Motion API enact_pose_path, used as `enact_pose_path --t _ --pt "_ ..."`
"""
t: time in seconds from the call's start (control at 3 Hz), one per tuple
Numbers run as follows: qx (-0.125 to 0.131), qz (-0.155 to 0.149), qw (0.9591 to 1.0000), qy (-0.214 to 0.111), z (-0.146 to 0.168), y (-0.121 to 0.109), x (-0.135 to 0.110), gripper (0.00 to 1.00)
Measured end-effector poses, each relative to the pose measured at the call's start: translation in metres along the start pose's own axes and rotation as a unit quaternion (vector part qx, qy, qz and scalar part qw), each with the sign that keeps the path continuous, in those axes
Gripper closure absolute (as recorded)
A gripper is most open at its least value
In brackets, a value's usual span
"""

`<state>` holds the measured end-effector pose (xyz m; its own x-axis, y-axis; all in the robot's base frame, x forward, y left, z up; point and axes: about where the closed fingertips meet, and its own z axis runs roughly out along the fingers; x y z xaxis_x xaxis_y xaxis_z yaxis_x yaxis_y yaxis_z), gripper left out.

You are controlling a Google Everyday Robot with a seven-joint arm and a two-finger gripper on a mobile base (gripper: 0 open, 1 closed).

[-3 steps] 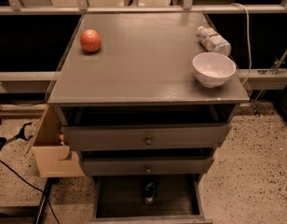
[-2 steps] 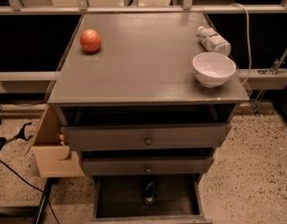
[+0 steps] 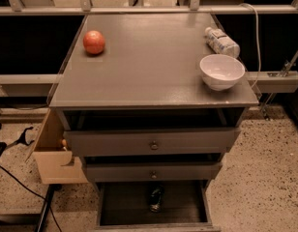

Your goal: Close bottom drawer

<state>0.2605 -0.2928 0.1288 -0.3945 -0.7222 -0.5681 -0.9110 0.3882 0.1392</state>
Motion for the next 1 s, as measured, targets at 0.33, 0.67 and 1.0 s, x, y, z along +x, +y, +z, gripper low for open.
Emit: enact_pose_path --t 0.33,0.67,1.0 --pt "0.0 0.0 1.0 -0.001 0.001 0.0 0.0 0.66" --pt "0.016 -0.019 0.9994 -0.025 0.01 -0.002 -0.009 0.89" --pt "0.037 -0.059 0.9948 -0.074 0.029 -0.004 -0.024 1.0"
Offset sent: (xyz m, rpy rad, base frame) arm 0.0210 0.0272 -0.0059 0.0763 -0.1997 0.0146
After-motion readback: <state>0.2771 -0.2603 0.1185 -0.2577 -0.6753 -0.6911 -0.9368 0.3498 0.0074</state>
